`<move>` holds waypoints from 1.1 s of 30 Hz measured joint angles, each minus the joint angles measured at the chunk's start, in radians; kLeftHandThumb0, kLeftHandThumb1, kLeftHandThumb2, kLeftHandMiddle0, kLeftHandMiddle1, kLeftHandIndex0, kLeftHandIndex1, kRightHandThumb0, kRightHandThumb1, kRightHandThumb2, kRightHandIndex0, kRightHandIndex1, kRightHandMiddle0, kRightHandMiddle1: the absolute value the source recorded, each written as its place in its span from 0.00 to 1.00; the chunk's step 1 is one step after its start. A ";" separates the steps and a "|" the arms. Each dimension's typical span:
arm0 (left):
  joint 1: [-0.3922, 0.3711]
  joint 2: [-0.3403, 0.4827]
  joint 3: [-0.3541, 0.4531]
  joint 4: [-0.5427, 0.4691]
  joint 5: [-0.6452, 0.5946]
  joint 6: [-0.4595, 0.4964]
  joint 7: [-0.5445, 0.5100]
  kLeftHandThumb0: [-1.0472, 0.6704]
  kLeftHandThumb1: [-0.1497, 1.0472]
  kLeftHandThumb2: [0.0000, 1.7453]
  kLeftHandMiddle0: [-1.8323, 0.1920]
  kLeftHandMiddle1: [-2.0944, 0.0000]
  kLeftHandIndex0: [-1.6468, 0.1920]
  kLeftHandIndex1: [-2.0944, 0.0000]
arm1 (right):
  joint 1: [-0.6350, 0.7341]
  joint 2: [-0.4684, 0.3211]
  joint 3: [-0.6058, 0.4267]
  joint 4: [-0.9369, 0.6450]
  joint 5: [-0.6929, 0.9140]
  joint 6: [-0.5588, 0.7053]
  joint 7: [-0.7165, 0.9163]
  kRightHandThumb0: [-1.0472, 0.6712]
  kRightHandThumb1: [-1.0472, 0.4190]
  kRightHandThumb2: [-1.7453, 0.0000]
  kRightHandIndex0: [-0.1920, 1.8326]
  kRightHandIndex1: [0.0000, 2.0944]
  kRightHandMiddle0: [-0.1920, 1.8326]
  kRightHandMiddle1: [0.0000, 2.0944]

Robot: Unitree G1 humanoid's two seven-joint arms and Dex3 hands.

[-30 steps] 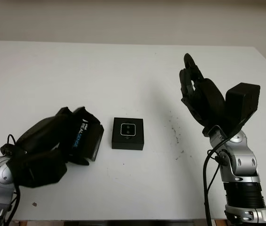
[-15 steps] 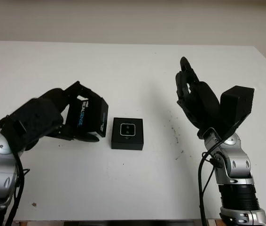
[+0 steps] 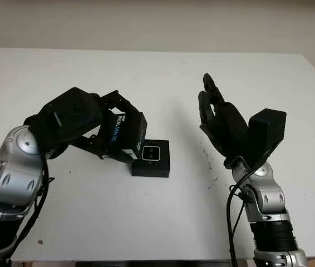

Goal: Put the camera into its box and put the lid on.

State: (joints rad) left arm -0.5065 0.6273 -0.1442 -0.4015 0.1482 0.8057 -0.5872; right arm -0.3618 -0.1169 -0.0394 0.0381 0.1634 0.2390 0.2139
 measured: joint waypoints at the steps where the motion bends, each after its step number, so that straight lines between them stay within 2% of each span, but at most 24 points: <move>1: -0.007 -0.006 -0.009 0.009 0.000 -0.002 0.001 0.52 0.89 0.03 0.69 0.30 0.71 0.31 | 0.001 0.002 0.001 0.002 -0.001 -0.002 0.000 0.21 0.00 0.65 0.01 0.02 0.01 0.02; 8: -0.038 -0.034 -0.085 0.056 0.050 0.005 0.038 0.53 0.89 0.03 0.70 0.32 0.71 0.31 | 0.007 0.013 0.011 0.003 -0.005 -0.010 -0.006 0.22 0.00 0.66 0.00 0.02 0.01 0.03; 13: -0.071 -0.045 -0.125 0.064 0.080 0.052 0.040 0.54 0.90 0.03 0.71 0.30 0.73 0.29 | 0.008 0.019 0.012 0.003 -0.005 -0.010 -0.012 0.22 0.00 0.66 0.00 0.02 0.01 0.02; 23: -0.095 -0.094 -0.123 0.095 0.056 0.091 0.054 0.55 0.91 0.03 0.73 0.29 0.74 0.27 | 0.008 0.034 0.012 0.018 -0.007 -0.033 -0.028 0.21 0.00 0.67 0.00 0.02 0.00 0.02; 33: -0.112 -0.111 -0.125 0.129 0.039 0.112 0.062 0.53 0.91 0.03 0.70 0.29 0.74 0.26 | 0.008 0.046 0.011 0.031 -0.008 -0.052 -0.048 0.22 0.00 0.66 0.00 0.02 0.01 0.03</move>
State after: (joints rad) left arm -0.6188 0.5160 -0.2695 -0.2729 0.1872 0.9181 -0.5254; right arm -0.3540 -0.0707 -0.0286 0.0694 0.1556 0.1872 0.1657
